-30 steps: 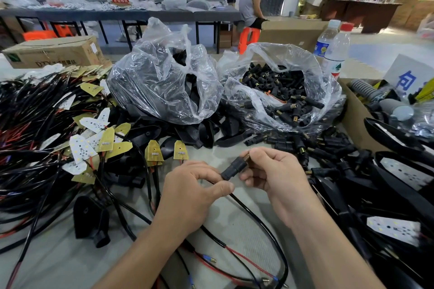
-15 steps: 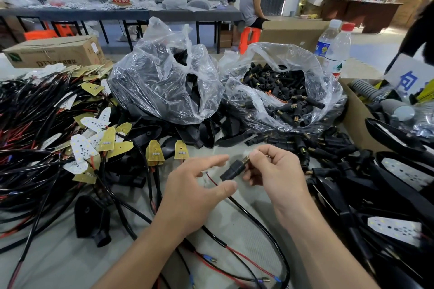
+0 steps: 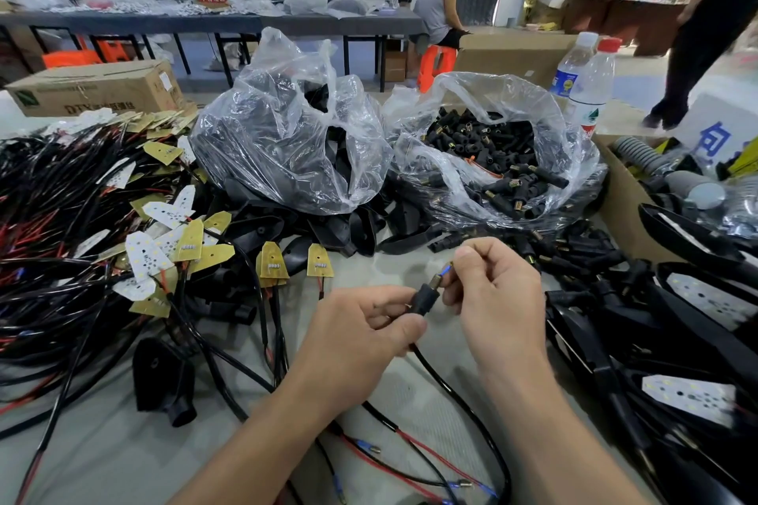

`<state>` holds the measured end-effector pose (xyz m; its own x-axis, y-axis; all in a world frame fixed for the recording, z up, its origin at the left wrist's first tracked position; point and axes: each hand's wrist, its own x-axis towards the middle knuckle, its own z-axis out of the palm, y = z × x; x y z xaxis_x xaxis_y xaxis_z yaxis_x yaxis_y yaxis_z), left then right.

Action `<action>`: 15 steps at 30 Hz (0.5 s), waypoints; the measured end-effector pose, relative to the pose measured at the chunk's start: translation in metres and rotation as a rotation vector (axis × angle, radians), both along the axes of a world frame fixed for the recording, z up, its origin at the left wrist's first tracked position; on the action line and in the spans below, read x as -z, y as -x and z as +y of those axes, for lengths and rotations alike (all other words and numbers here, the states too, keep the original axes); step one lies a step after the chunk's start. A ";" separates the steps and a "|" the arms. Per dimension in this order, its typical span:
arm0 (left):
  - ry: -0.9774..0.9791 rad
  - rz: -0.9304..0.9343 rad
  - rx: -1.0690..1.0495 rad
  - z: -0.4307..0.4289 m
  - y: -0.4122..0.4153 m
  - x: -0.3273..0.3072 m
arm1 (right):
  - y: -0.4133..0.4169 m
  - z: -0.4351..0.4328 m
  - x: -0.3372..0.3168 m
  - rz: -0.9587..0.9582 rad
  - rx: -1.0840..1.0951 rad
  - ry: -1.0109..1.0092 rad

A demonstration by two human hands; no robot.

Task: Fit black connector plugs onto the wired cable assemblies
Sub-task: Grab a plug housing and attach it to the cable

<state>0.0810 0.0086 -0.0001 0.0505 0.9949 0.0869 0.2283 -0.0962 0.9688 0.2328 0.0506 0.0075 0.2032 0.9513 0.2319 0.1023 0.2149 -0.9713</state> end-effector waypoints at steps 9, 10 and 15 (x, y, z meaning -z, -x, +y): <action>0.160 -0.511 0.058 0.002 0.004 -0.003 | 0.010 -0.007 0.002 0.103 -0.333 0.411; 0.174 -0.528 0.071 0.003 0.005 -0.003 | 0.013 -0.008 0.000 0.187 -0.384 0.439; 0.171 -0.555 0.079 0.002 0.007 -0.005 | 0.011 -0.007 -0.010 0.519 -0.525 0.530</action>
